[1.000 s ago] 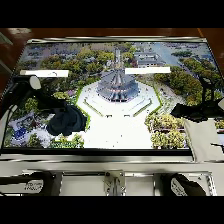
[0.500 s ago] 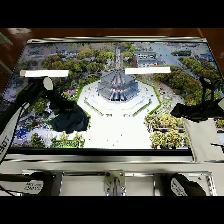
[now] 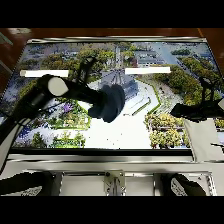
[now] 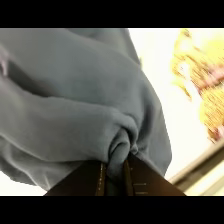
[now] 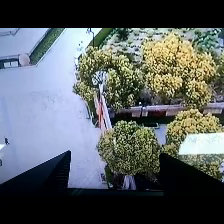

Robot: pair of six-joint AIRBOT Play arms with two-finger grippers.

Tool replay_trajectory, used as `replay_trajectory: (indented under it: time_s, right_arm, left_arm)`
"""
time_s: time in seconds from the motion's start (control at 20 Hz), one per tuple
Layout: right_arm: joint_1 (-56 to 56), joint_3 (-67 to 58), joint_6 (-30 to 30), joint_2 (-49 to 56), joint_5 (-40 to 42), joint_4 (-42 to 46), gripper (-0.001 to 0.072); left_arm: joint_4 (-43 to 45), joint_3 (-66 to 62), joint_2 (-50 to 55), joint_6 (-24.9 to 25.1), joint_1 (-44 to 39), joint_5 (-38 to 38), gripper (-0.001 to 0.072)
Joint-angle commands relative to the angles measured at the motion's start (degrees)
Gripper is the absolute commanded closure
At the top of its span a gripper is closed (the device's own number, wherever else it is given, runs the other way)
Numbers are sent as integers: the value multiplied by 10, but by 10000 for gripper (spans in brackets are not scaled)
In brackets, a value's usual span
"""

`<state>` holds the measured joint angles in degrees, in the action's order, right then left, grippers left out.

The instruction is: Fold the shirts.

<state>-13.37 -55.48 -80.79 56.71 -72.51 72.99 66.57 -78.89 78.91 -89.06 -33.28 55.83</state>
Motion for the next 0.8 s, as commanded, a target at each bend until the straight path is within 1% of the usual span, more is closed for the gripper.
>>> replay_trajectory:
  time_s: [0.0,0.05,0.1,0.25,0.35,0.45,0.5,0.55,0.6,0.75]
  right_arm:
    - [0,0,1,0,-27,-1,45]
    - [0,0,1,0,-30,-3,44]
    - [0,0,2,0,-30,-11,43]
    - [0,3,30,0,-16,-61,42]
    - [0,17,46,7,-1,-94,42]
    - [0,34,53,38,-1,-129,42]
    - [0,42,65,64,-1,-155,42]
    - [0,44,73,92,-4,-177,42]
    - [0,44,85,124,-10,-211,42]
    - [0,44,118,207,-20,-296,43]
  left_arm:
    - [-10,31,47,-49,-49,-23,592]
    - [-10,33,64,-71,-48,-18,233]
    - [-11,33,78,-94,-40,-6,-3]
    - [-10,32,76,-87,15,64,-4]
    - [-10,35,64,-58,65,121,-4]
    - [-20,52,57,-46,101,167,-4]
    - [-34,74,54,-35,109,178,-4]
    - [-47,100,54,-28,109,175,-4]
    - [-64,131,54,-27,105,153,-4]
    - [-130,202,58,-27,97,46,-3]
